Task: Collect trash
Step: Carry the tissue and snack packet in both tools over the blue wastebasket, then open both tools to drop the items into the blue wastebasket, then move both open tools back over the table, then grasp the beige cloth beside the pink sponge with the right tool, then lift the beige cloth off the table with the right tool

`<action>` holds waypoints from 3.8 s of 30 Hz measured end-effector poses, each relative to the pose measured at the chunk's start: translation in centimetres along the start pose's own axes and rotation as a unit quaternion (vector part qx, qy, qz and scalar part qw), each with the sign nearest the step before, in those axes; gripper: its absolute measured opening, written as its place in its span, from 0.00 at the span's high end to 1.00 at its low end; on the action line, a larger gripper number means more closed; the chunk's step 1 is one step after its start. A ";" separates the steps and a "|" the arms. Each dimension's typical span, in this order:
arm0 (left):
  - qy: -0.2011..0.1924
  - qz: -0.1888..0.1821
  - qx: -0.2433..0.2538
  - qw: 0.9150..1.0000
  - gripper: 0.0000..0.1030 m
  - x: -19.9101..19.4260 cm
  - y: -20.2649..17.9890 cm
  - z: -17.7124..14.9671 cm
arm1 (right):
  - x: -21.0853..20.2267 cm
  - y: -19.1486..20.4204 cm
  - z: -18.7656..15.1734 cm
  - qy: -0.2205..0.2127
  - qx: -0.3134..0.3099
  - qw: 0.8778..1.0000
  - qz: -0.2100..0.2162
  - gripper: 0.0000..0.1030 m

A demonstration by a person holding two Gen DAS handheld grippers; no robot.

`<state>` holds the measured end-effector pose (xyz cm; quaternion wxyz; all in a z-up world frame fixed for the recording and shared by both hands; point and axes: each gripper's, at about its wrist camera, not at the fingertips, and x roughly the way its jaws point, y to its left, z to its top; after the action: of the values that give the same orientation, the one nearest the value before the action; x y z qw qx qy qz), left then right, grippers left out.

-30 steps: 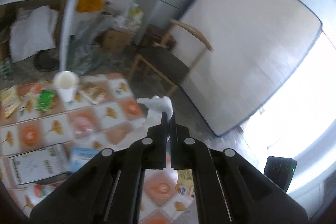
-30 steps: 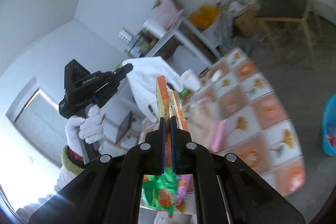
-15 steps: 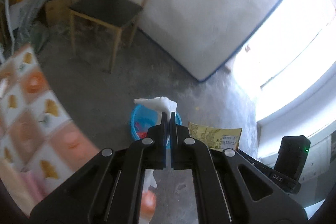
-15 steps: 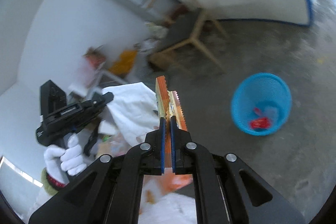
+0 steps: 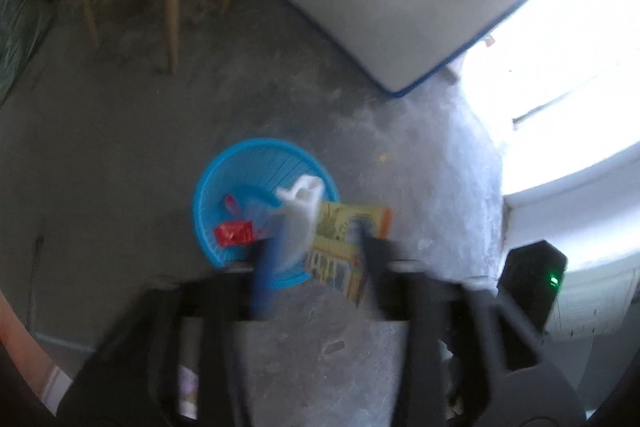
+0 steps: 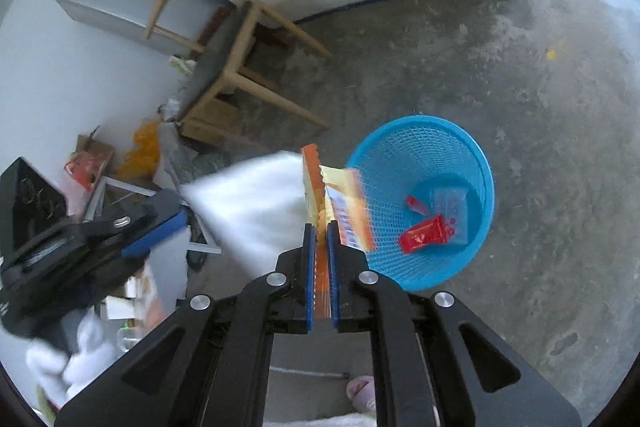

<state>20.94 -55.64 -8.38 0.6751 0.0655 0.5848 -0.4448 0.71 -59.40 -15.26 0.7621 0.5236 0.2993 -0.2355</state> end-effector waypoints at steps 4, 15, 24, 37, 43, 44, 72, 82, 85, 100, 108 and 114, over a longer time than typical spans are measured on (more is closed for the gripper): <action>0.004 -0.002 -0.014 1.000 0.49 -0.4 1.8 -0.7 | 3.3 -2.4 0.3 0.019 0.003 0.997 -0.070 0.84; -0.042 -0.006 -0.015 0.999 0.47 -8.0 4.8 -2.1 | -0.3 -2.3 -1.8 -0.003 -0.031 0.997 -0.068 0.64; -0.077 0.010 -0.005 0.997 0.45 -18.5 7.7 -7.9 | -8.4 5.4 -4.4 -0.057 -0.147 0.987 -0.021 0.37; -0.225 0.070 -0.093 0.967 0.28 -38.6 20.4 -18.4 | -10.2 19.9 -12.2 0.036 -0.289 0.951 0.108 0.29; -0.262 0.105 -0.174 0.943 0.26 -42.7 28.3 -22.0 | -7.5 26.1 -17.8 0.113 -0.330 0.923 0.161 0.28; -0.264 0.107 -0.181 0.941 0.26 -43.0 29.3 -22.4 | -6.9 27.3 -18.8 0.124 -0.339 0.917 0.168 0.28; -0.235 0.132 -0.134 0.954 0.26 -40.6 34.2 -26.0 | 4.8 36.5 -27.1 0.183 -0.418 0.880 0.129 0.95; -0.205 0.158 -0.047 0.965 0.26 -39.8 32.0 -25.4 | 1.4 34.6 -23.6 0.155 -0.370 0.899 0.175 0.96; -0.184 0.173 0.002 0.968 0.26 -38.5 30.6 -24.8 | 0.9 33.3 -21.8 0.146 -0.343 0.910 0.179 0.96; -0.094 0.227 0.152 0.957 0.24 -32.1 26.0 -22.3 | 4.0 29.1 -20.4 0.241 -0.258 0.916 0.191 0.68; -0.074 0.232 0.119 0.962 0.24 -30.6 27.3 -21.6 | 6.9 30.5 -24.5 0.303 -0.253 0.902 0.175 0.42; -0.071 0.225 0.114 0.965 0.24 -30.0 27.6 -21.6 | 8.1 32.1 -26.2 0.288 -0.292 0.902 0.132 0.41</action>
<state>26.24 -10.35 -1.50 0.7859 0.2401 0.4510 -0.3484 22.53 -24.25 -6.99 0.7853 0.3577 0.4891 0.1265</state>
